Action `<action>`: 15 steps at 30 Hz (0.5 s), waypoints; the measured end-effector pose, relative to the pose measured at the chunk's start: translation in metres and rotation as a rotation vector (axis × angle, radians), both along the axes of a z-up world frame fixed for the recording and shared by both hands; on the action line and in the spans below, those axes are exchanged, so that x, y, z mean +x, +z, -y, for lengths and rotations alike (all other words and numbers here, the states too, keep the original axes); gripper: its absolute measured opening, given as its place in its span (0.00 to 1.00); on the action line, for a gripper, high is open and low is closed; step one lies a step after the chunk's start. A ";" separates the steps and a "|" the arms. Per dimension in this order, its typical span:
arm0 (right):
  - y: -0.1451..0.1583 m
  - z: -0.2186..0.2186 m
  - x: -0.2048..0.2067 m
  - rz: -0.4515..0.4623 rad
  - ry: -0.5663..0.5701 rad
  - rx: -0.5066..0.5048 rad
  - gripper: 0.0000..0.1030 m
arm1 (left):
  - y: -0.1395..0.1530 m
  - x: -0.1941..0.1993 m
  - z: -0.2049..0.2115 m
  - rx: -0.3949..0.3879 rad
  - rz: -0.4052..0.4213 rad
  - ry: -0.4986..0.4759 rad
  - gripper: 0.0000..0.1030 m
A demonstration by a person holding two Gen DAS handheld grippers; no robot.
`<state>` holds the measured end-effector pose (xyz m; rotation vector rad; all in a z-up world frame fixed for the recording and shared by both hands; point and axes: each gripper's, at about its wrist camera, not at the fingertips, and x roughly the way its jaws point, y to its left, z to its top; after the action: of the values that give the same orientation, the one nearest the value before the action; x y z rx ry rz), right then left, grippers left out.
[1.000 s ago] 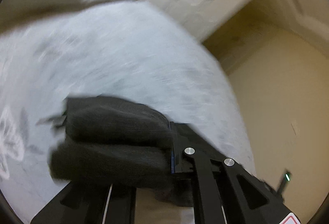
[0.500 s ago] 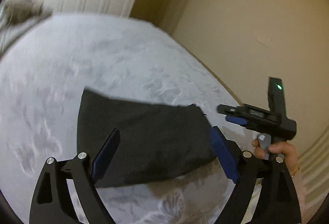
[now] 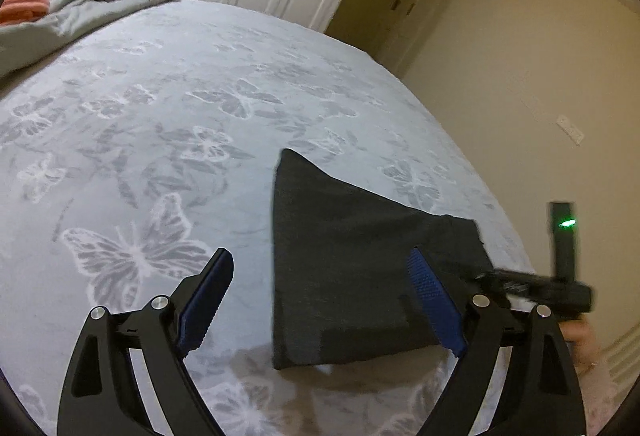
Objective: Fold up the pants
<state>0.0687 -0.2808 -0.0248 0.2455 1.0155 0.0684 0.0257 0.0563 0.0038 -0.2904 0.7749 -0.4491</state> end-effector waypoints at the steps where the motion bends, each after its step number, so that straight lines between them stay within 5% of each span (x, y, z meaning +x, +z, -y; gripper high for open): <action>1: 0.012 0.000 -0.003 0.030 0.004 0.029 0.14 | 0.000 -0.001 -0.002 -0.003 0.003 0.000 0.84; 4: 0.072 0.001 -0.022 0.206 0.015 0.063 0.14 | 0.001 -0.002 -0.005 -0.013 0.007 0.000 0.84; 6: 0.085 0.005 -0.024 0.233 0.009 0.027 0.15 | 0.000 -0.002 -0.003 -0.010 0.002 -0.005 0.84; 8: 0.063 0.015 -0.014 0.153 -0.019 -0.038 0.23 | -0.002 -0.001 0.001 -0.004 -0.002 -0.014 0.84; 10: 0.004 0.026 0.000 -0.046 -0.073 -0.152 0.30 | -0.006 0.001 0.008 0.021 -0.008 -0.023 0.84; 11: -0.013 0.031 -0.004 -0.064 -0.094 -0.159 0.31 | -0.008 0.001 0.010 0.032 -0.010 -0.022 0.84; 15: 0.023 0.026 -0.024 0.103 -0.101 -0.115 0.44 | -0.014 -0.002 0.021 0.077 -0.009 -0.026 0.84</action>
<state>0.0444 -0.3070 -0.0018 0.1857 0.9004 -0.0684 0.0242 0.0349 -0.0100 -0.2112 0.8036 -0.4412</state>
